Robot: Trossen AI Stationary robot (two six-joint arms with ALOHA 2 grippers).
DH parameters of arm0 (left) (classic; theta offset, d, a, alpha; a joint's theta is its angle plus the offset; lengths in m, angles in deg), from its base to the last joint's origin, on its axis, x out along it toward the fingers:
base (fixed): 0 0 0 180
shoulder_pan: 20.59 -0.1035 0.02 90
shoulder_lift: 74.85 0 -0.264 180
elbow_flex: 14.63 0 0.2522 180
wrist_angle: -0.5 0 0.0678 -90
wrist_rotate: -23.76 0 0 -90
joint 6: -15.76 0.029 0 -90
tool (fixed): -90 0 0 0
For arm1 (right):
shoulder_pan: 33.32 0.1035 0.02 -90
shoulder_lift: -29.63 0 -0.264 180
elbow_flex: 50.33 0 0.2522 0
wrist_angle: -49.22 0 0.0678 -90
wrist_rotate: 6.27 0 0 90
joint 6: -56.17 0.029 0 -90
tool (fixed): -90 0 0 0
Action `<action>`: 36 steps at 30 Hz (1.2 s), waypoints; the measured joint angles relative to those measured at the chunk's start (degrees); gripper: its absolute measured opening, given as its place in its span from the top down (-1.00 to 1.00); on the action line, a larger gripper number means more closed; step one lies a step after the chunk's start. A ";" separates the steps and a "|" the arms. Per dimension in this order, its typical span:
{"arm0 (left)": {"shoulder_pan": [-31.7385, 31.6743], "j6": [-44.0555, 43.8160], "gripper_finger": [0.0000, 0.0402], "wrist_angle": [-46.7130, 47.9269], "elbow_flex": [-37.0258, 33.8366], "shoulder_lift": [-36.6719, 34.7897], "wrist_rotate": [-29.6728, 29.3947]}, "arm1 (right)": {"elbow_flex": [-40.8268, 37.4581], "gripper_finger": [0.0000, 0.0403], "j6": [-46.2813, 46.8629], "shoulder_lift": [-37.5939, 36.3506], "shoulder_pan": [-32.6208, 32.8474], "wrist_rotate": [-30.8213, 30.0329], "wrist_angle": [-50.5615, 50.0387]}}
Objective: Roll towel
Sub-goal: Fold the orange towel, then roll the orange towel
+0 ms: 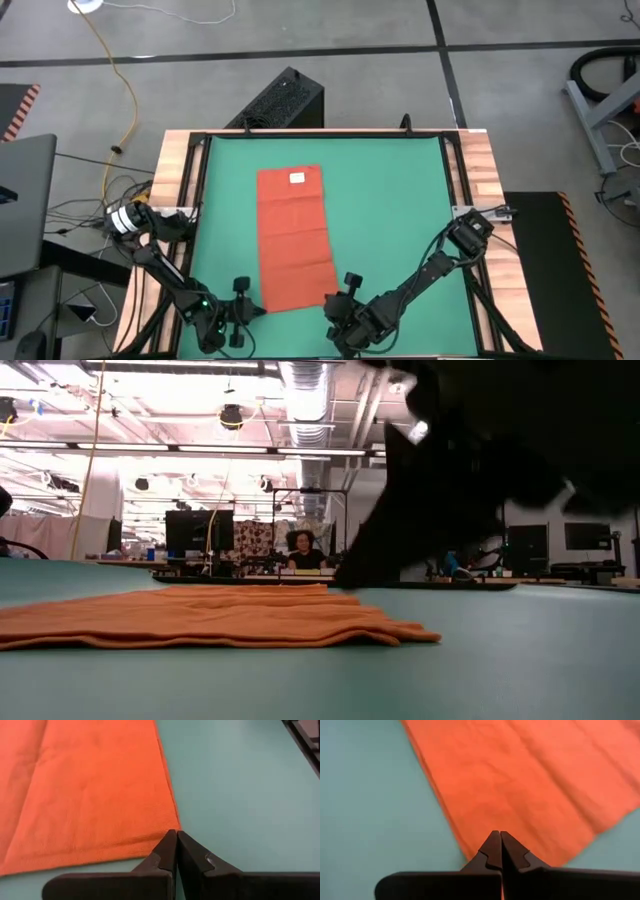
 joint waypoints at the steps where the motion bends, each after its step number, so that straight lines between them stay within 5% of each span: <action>1: -0.02 -0.85 1.00 0.58 0.01 0.00 0.09 | -1.48 0.96 0.37 -0.01 0.05 0.68 2.80; 7: 0.01 -1.27 1.00 3.97 -0.03 -0.01 0.53 | -6.79 0.96 4.35 -0.02 0.10 2.36 12.11; 16: 0.56 -1.41 1.00 5.31 -0.06 0.00 0.55 | -7.38 0.96 9.29 -0.12 2.77 2.94 12.67; 28: 5.10 0.38 1.00 10.87 2.71 -7.65 -6.23 | -7.42 0.94 -7.29 -0.14 3.49 -5.37 23.66; 36: 3.43 -2.02 1.00 18.93 2.38 -9.66 -14.77 | -7.42 0.88 -17.92 -0.16 -0.21 -0.47 27.63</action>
